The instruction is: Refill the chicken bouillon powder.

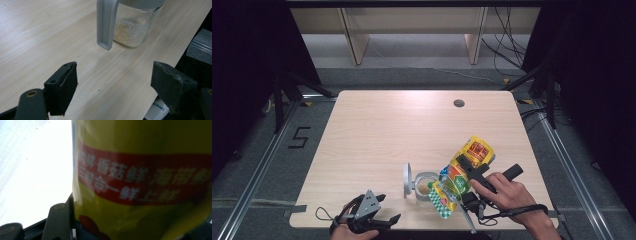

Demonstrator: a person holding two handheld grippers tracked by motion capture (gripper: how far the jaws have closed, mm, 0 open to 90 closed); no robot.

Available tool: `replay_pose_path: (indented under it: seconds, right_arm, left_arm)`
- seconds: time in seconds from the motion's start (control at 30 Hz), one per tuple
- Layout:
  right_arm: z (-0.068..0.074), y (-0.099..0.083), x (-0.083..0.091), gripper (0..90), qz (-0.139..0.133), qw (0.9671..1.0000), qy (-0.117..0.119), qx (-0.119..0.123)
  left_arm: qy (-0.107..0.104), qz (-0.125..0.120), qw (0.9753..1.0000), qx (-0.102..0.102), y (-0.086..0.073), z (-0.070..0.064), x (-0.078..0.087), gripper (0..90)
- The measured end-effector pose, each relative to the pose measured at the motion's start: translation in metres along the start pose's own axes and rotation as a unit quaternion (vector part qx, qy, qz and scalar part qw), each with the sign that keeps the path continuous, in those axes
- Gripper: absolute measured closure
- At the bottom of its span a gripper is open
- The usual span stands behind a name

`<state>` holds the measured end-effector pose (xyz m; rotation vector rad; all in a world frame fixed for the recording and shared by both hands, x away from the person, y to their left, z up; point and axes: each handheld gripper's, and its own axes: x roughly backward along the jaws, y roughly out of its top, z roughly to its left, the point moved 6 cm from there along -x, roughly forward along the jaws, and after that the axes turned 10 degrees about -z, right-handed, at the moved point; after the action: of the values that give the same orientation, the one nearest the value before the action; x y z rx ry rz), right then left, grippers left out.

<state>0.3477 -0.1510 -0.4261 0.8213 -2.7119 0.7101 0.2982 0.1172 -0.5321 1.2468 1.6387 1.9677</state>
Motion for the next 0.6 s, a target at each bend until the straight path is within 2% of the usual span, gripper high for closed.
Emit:
replay_pose_path:
  seconds: [0.23,0.3,0.4,0.6]
  right_arm:
    - [0.0,0.0008,-0.0003,43.3,-0.002,1.0,0.001,0.002]
    - [0.0007,-0.0001,0.0,43.3,0.004,1.0,-0.001,-0.006]
    - [-0.0002,-0.0003,0.0002,43.3,-0.001,1.0,0.001,0.001]
    - [-0.0005,-0.0007,0.0006,43.3,0.0,1.0,-0.001,0.0]
  left_arm:
    - [0.0,0.0,1.0,-0.001,0.0001,0.0002,0.0001,20.9]
    - [0.001,0.003,1.0,0.001,-0.0001,0.0001,0.0005,20.9]
    - [0.001,0.003,1.0,-0.001,0.0,0.0002,0.0005,20.9]
    - [0.002,0.002,1.0,-0.001,0.0002,0.0003,0.0006,20.9]
